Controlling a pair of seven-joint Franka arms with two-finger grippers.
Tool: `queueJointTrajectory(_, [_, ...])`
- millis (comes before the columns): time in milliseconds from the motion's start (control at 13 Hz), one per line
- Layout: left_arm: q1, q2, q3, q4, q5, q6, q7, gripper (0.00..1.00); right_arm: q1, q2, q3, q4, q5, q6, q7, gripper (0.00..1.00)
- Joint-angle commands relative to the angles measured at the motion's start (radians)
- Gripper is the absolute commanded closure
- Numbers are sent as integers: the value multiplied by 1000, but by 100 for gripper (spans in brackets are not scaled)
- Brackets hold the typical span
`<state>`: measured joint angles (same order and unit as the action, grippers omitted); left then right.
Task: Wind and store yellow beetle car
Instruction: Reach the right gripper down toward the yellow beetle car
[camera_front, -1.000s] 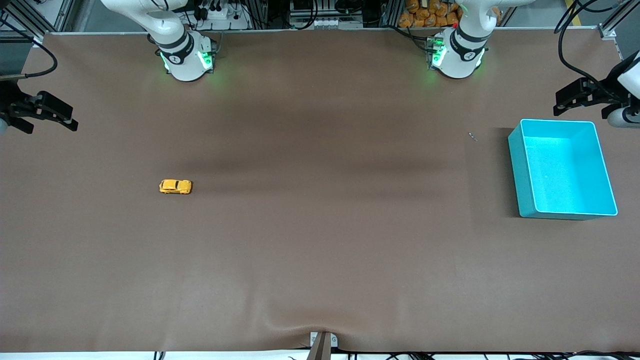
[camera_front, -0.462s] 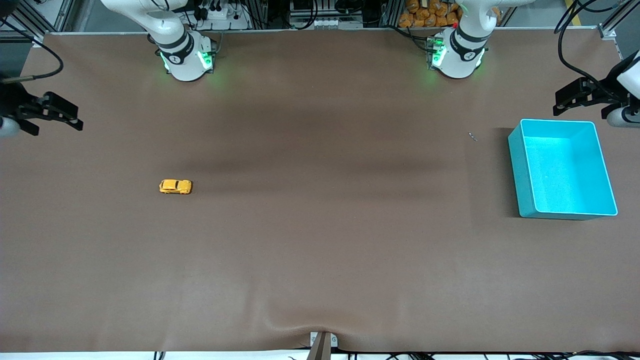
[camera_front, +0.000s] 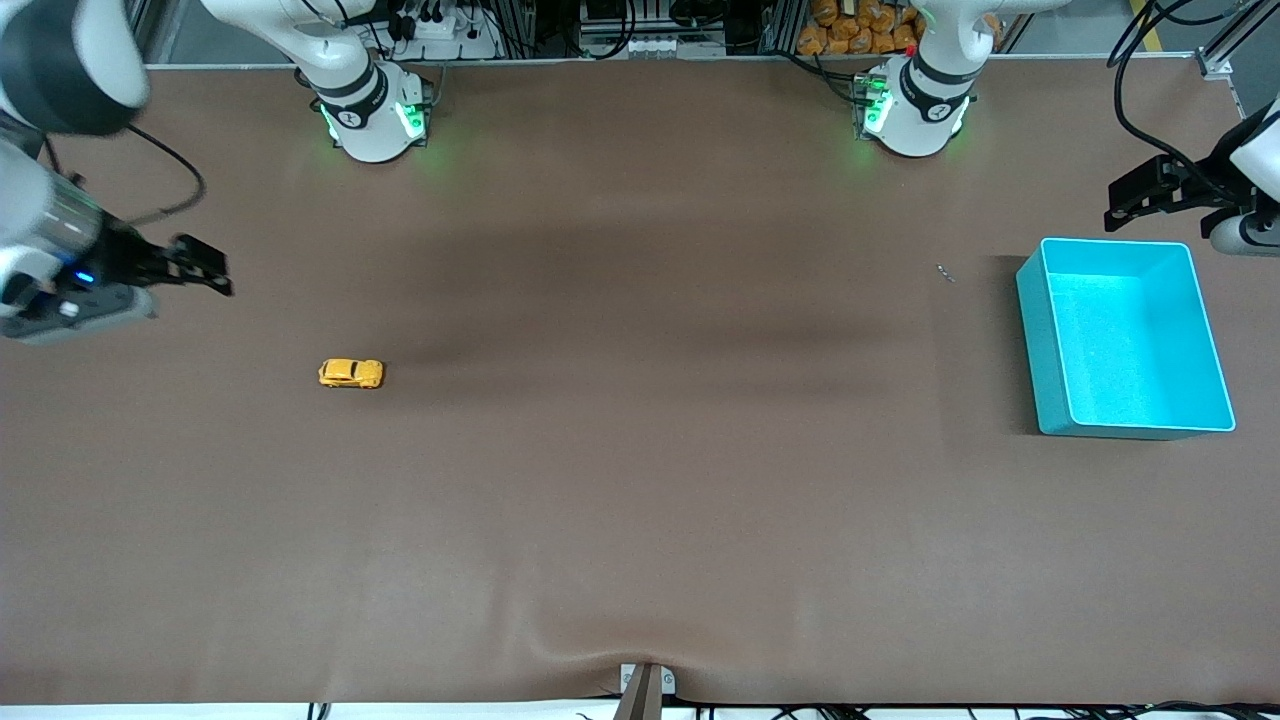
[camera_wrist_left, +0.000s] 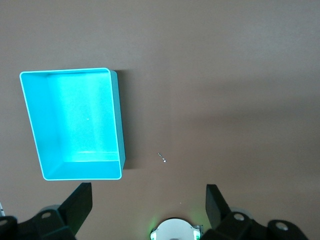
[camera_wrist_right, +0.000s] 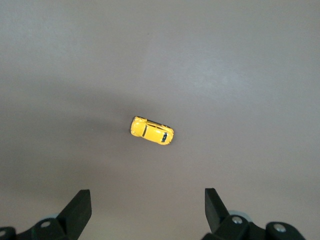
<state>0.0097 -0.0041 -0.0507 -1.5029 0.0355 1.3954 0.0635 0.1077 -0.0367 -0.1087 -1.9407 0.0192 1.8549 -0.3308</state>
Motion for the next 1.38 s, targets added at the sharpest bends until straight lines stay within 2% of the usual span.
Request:
queueJointTrajectory(0, [-10, 3, 2, 6, 46, 5, 9, 0, 6, -11, 3, -156, 10, 174, -165, 0])
queueJointTrajectory(308, [-5, 3, 0, 6, 44, 10, 6, 0, 16, 102, 1, -237, 7, 360, -555, 0])
queueJointTrajectory(692, [-8, 7, 0, 6, 46, 10, -8, 0, 50, 224, 0, -283, -4, 505, -888, 0])
queueJointTrajectory(1000, [-10, 16, -6, 7, 44, 10, -10, 0, 70, 296, 0, -348, -42, 659, -993, 13])
queueJointTrajectory(1154, [-11, 16, -9, 6, 47, 10, -10, 0, 73, 311, 0, -353, -117, 665, -998, 24])
queueJointTrajectory(1308, [-10, 21, -11, 6, 57, 11, -10, 0, 84, 316, 0, -354, -156, 670, -998, 29])
